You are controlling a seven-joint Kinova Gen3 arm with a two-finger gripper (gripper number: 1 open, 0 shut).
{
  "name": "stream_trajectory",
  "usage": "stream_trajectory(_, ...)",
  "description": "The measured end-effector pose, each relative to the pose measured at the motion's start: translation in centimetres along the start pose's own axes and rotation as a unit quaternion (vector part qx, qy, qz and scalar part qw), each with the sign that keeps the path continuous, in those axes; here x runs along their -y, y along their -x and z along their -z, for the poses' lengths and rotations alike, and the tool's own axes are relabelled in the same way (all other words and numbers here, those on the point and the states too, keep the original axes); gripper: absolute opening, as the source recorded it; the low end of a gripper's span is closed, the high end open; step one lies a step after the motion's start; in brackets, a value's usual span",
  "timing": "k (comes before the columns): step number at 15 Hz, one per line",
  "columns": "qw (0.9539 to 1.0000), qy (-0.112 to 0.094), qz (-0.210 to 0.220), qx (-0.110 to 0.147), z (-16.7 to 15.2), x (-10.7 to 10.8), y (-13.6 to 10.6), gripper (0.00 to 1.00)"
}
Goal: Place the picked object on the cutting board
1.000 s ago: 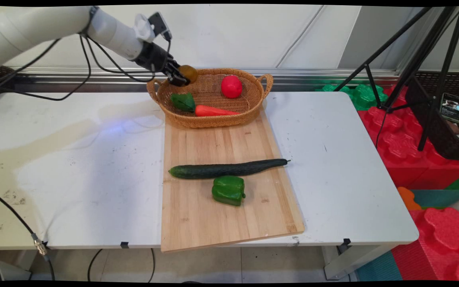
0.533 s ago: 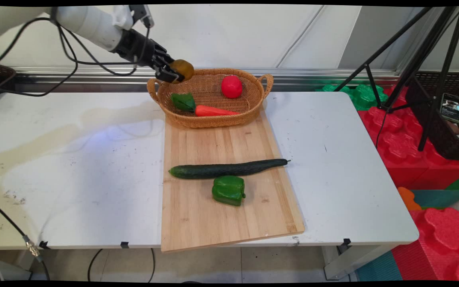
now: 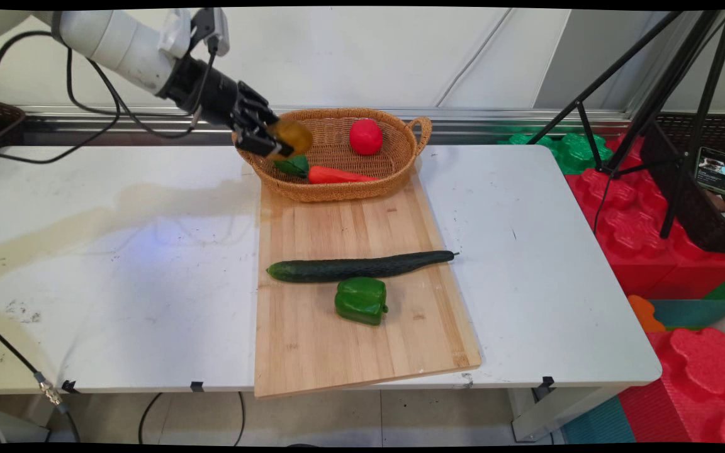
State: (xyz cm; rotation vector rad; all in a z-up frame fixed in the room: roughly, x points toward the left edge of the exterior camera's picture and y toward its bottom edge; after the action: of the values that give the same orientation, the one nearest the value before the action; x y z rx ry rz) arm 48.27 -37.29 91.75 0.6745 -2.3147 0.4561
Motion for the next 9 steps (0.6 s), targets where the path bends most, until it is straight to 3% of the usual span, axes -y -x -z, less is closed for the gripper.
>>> stream_trajectory(5,0.9992,0.039,0.002,0.008,-3.2,-3.0,0.6,0.0)
stream_trajectory(9,0.9984,0.053,0.005,0.021,-6.2,-4.3,1.2,0.0)
